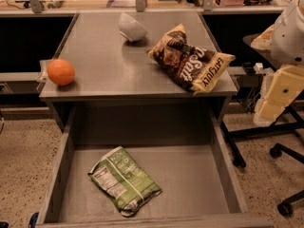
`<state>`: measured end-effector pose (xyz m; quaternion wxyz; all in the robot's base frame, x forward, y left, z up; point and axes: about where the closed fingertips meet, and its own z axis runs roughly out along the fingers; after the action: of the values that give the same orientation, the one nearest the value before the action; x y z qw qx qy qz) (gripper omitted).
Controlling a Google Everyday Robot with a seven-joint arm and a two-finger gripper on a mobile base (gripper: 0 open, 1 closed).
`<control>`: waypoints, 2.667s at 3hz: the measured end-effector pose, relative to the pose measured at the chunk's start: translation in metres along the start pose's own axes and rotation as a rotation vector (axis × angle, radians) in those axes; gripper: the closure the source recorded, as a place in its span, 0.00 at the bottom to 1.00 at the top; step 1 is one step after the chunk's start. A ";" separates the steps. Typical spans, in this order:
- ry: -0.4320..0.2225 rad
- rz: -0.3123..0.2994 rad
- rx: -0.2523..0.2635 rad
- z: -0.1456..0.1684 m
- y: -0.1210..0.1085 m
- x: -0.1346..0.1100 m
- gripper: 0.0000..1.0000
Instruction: Pick green jalapeno chip bag from top drawer and place on counter
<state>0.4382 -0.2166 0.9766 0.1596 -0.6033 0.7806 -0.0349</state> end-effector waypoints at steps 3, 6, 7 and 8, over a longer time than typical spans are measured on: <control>-0.144 -0.183 -0.110 0.065 0.031 -0.088 0.00; -0.127 -0.482 -0.445 0.211 0.199 -0.142 0.00; -0.158 -0.481 -0.439 0.221 0.187 -0.149 0.00; -0.243 -0.441 -0.409 0.266 0.146 -0.172 0.00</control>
Offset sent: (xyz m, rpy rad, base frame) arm 0.0235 0.0628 -0.0462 0.1008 0.0677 0.1425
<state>0.4178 0.0231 0.7239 0.1156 -0.7770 0.5974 0.1614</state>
